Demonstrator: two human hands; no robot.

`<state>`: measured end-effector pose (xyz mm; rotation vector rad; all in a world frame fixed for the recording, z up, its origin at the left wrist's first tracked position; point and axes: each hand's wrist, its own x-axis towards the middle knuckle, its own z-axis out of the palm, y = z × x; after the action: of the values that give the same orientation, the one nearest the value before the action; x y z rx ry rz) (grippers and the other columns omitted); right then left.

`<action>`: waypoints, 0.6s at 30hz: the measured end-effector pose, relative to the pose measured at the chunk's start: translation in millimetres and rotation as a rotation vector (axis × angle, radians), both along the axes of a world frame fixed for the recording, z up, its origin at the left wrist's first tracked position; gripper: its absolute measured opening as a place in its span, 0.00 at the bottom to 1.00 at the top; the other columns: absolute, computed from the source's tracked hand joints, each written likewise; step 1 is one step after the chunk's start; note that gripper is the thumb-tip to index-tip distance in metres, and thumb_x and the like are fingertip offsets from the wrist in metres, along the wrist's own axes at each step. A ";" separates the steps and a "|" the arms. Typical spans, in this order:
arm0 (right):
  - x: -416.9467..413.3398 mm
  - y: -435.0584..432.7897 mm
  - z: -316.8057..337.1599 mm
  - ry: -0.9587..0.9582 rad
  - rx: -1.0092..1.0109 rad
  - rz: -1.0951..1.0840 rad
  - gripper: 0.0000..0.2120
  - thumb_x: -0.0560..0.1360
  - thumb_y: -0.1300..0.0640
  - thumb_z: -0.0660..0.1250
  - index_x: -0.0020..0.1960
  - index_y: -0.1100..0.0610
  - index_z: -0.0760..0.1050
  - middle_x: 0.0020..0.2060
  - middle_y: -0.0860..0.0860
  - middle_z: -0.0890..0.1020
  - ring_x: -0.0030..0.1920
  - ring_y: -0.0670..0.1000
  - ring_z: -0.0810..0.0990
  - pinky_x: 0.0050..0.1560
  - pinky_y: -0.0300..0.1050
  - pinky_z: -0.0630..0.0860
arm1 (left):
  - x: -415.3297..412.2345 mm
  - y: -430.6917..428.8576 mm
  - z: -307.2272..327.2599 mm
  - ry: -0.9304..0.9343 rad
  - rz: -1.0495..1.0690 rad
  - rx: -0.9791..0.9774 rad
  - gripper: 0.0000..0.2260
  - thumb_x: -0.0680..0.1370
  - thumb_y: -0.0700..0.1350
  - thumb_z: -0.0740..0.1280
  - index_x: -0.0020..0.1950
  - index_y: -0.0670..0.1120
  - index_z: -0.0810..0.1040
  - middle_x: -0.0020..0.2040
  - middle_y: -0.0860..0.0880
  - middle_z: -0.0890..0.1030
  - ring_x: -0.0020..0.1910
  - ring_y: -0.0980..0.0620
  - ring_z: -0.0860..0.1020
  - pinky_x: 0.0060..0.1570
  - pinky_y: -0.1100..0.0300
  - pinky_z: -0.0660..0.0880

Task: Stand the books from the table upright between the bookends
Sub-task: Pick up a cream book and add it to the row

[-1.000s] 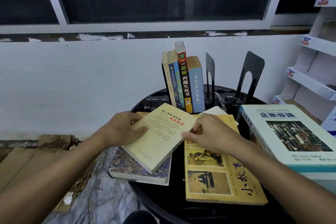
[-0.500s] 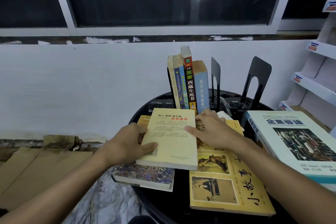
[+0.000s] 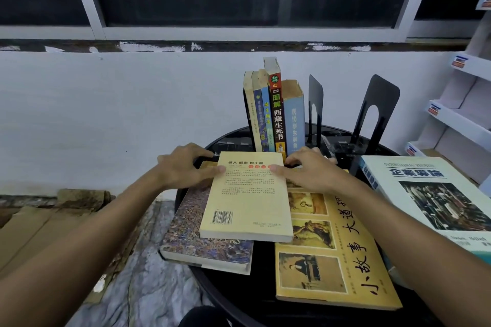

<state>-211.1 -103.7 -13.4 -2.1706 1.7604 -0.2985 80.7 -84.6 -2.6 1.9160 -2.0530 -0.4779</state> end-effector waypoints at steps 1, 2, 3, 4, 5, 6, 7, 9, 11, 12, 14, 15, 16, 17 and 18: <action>0.0 -1.5 -0.5 -0.016 0.011 0.003 0.28 0.73 0.27 0.60 0.59 0.46 0.79 0.60 0.46 0.75 0.67 0.51 0.64 0.57 0.54 0.58 | 0.1 -6.6 0.0 -0.005 -0.003 0.031 0.39 0.65 0.78 0.62 0.70 0.58 0.75 0.73 0.55 0.72 0.73 0.49 0.68 0.72 0.36 0.60; 0.1 -2.9 -1.1 -0.040 0.023 0.009 0.25 0.72 0.26 0.60 0.55 0.44 0.80 0.57 0.45 0.76 0.66 0.51 0.65 0.57 0.54 0.61 | 1.3 -11.5 0.0 -0.011 -0.011 0.069 0.40 0.64 0.79 0.61 0.69 0.59 0.75 0.73 0.56 0.72 0.73 0.49 0.68 0.72 0.36 0.60; -0.3 -4.9 -2.8 -0.072 0.039 0.014 0.23 0.72 0.26 0.61 0.52 0.42 0.79 0.54 0.43 0.78 0.66 0.50 0.65 0.60 0.55 0.64 | 1.7 -16.2 -0.2 -0.009 -0.033 0.110 0.40 0.62 0.81 0.60 0.67 0.60 0.76 0.71 0.58 0.73 0.72 0.50 0.70 0.72 0.37 0.61; -0.5 -6.0 -4.8 -0.102 0.053 0.021 0.21 0.71 0.26 0.62 0.50 0.41 0.79 0.52 0.42 0.79 0.66 0.51 0.66 0.62 0.57 0.67 | 3.1 -20.5 -2.2 -0.002 -0.058 0.147 0.39 0.61 0.83 0.59 0.64 0.62 0.78 0.67 0.60 0.76 0.69 0.52 0.73 0.70 0.38 0.64; -1.1 -7.5 -7.5 -0.121 0.058 0.027 0.20 0.71 0.26 0.63 0.50 0.40 0.79 0.51 0.41 0.79 0.66 0.51 0.66 0.64 0.60 0.68 | 3.1 -24.6 -4.8 0.003 -0.097 0.173 0.36 0.61 0.84 0.58 0.59 0.64 0.80 0.63 0.61 0.79 0.64 0.54 0.75 0.68 0.40 0.67; -1.3 -7.6 -9.6 -0.123 0.056 0.036 0.21 0.70 0.26 0.63 0.51 0.41 0.79 0.52 0.41 0.79 0.67 0.51 0.66 0.65 0.62 0.67 | 1.7 -26.6 -5.9 0.013 -0.130 0.199 0.33 0.61 0.84 0.58 0.54 0.65 0.81 0.59 0.62 0.80 0.61 0.55 0.77 0.67 0.42 0.70; -1.5 -7.5 -11.8 -0.122 0.053 0.043 0.24 0.70 0.25 0.62 0.53 0.42 0.80 0.53 0.41 0.79 0.67 0.51 0.66 0.66 0.63 0.66 | -0.3 -27.6 -6.6 0.025 -0.141 0.217 0.31 0.60 0.84 0.58 0.51 0.67 0.80 0.57 0.63 0.80 0.60 0.56 0.77 0.66 0.43 0.70; -0.7 -5.9 -12.4 -0.132 0.049 0.045 0.33 0.66 0.22 0.60 0.57 0.45 0.81 0.53 0.42 0.79 0.66 0.50 0.66 0.66 0.64 0.66 | -3.1 -25.0 -7.2 0.039 -0.122 0.207 0.28 0.58 0.85 0.58 0.48 0.70 0.76 0.57 0.66 0.77 0.61 0.56 0.76 0.67 0.43 0.68; -0.1 -4.9 -10.6 -0.141 0.047 0.046 0.40 0.61 0.19 0.58 0.59 0.46 0.81 0.54 0.42 0.79 0.66 0.50 0.66 0.66 0.64 0.66 | -3.2 -23.6 -8.8 0.059 -0.096 0.181 0.29 0.57 0.86 0.58 0.49 0.71 0.76 0.57 0.68 0.76 0.62 0.57 0.75 0.68 0.41 0.66; -0.1 -5.6 -10.5 -0.141 0.041 0.051 0.41 0.61 0.19 0.58 0.59 0.46 0.81 0.55 0.43 0.79 0.65 0.50 0.67 0.65 0.64 0.67 | -2.3 -23.7 -10.1 0.065 -0.088 0.157 0.31 0.57 0.85 0.59 0.51 0.70 0.77 0.58 0.69 0.77 0.63 0.57 0.75 0.69 0.41 0.65; 0.8 -5.7 -10.1 -0.149 0.029 0.057 0.36 0.65 0.22 0.60 0.59 0.46 0.81 0.56 0.44 0.78 0.65 0.50 0.67 0.65 0.63 0.67 | 1.1 -26.8 -13.7 0.085 -0.084 0.098 0.36 0.57 0.85 0.60 0.56 0.67 0.78 0.58 0.69 0.77 0.63 0.57 0.75 0.68 0.40 0.65; 1.5 -5.0 -10.0 -0.155 0.023 0.053 0.34 0.66 0.23 0.61 0.59 0.45 0.81 0.57 0.44 0.78 0.65 0.50 0.67 0.65 0.63 0.67 | 2.0 -28.1 -14.8 0.099 -0.085 0.067 0.36 0.57 0.85 0.61 0.57 0.66 0.79 0.58 0.69 0.78 0.63 0.58 0.75 0.68 0.40 0.66; 1.4 -4.0 -10.4 -0.158 0.017 0.053 0.34 0.66 0.22 0.61 0.58 0.45 0.81 0.57 0.45 0.78 0.65 0.50 0.67 0.65 0.63 0.67 | 2.1 -27.0 -14.6 0.118 -0.082 0.041 0.36 0.57 0.85 0.61 0.56 0.66 0.79 0.57 0.70 0.78 0.63 0.59 0.75 0.68 0.40 0.66; 1.0 -2.7 -10.5 -0.175 0.015 0.046 0.36 0.63 0.20 0.60 0.57 0.44 0.81 0.57 0.44 0.77 0.66 0.49 0.67 0.66 0.63 0.66 | 1.4 -24.8 -13.4 0.144 -0.084 0.017 0.36 0.56 0.85 0.62 0.55 0.66 0.79 0.57 0.71 0.77 0.61 0.60 0.76 0.68 0.41 0.66; 0.9 -1.5 -9.6 -0.205 0.012 0.042 0.37 0.60 0.18 0.59 0.56 0.43 0.81 0.57 0.44 0.77 0.67 0.49 0.67 0.67 0.63 0.66 | 1.0 -22.0 -11.9 0.178 -0.085 0.003 0.35 0.56 0.84 0.62 0.54 0.66 0.79 0.56 0.71 0.77 0.60 0.62 0.76 0.68 0.41 0.67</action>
<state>-210.2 -105.2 -23.0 -2.0835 1.5980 -0.4798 81.7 -106.6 -14.5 1.7250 -2.0249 -0.6464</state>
